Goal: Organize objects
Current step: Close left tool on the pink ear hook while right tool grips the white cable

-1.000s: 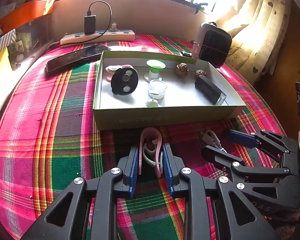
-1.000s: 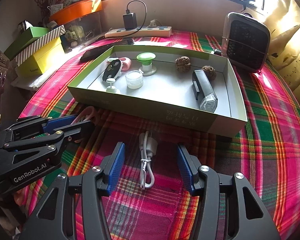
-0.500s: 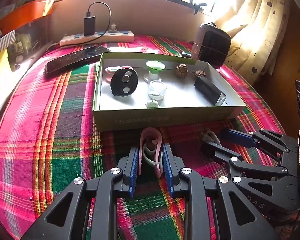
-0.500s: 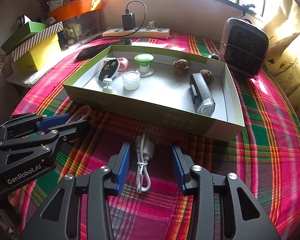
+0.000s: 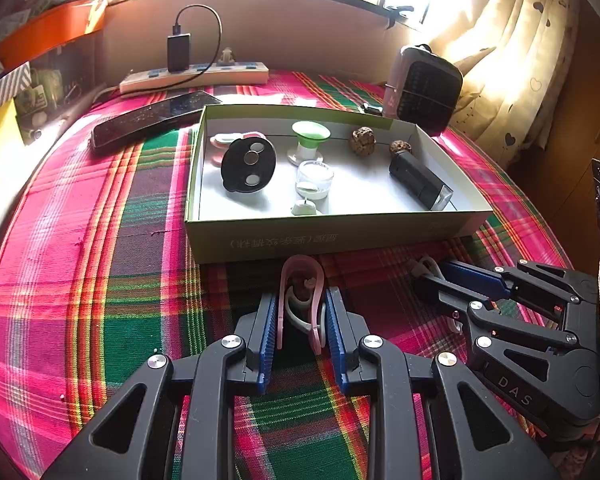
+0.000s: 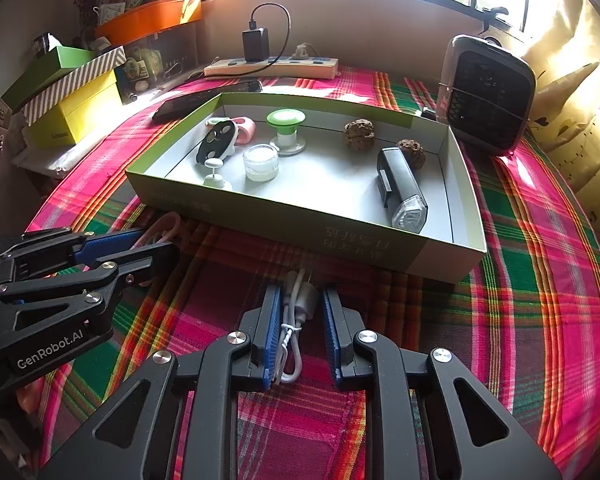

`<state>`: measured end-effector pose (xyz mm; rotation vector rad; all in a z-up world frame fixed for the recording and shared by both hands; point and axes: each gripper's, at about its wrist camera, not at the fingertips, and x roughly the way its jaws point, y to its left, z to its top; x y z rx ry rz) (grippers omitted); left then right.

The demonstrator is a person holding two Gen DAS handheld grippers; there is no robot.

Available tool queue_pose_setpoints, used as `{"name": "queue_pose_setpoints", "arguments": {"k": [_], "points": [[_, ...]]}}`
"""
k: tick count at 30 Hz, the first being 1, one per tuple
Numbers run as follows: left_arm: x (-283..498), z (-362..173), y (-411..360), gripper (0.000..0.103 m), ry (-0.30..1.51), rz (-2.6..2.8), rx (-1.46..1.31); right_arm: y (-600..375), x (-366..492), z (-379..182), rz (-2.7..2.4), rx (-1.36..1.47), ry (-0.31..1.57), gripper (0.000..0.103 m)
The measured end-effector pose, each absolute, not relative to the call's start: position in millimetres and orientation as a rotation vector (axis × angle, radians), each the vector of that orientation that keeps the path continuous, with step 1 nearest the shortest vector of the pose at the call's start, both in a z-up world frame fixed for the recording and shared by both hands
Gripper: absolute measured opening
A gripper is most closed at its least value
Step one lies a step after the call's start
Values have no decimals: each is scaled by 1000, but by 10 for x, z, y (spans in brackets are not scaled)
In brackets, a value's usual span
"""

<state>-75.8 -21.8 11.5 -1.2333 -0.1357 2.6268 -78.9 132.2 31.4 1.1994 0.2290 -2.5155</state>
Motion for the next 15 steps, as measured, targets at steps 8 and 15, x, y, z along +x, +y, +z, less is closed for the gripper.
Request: {"name": "queue_pose_setpoints", "arguments": {"k": [8, 15], "points": [[-756, 112, -213, 22, -134, 2628, -1233, 1319, -792, 321, -2515, 1199, 218, 21], [-765, 118, -201, 22, -128, 2632, -1234, 1332, -781, 321, -2504, 1195, 192, 20]]}}
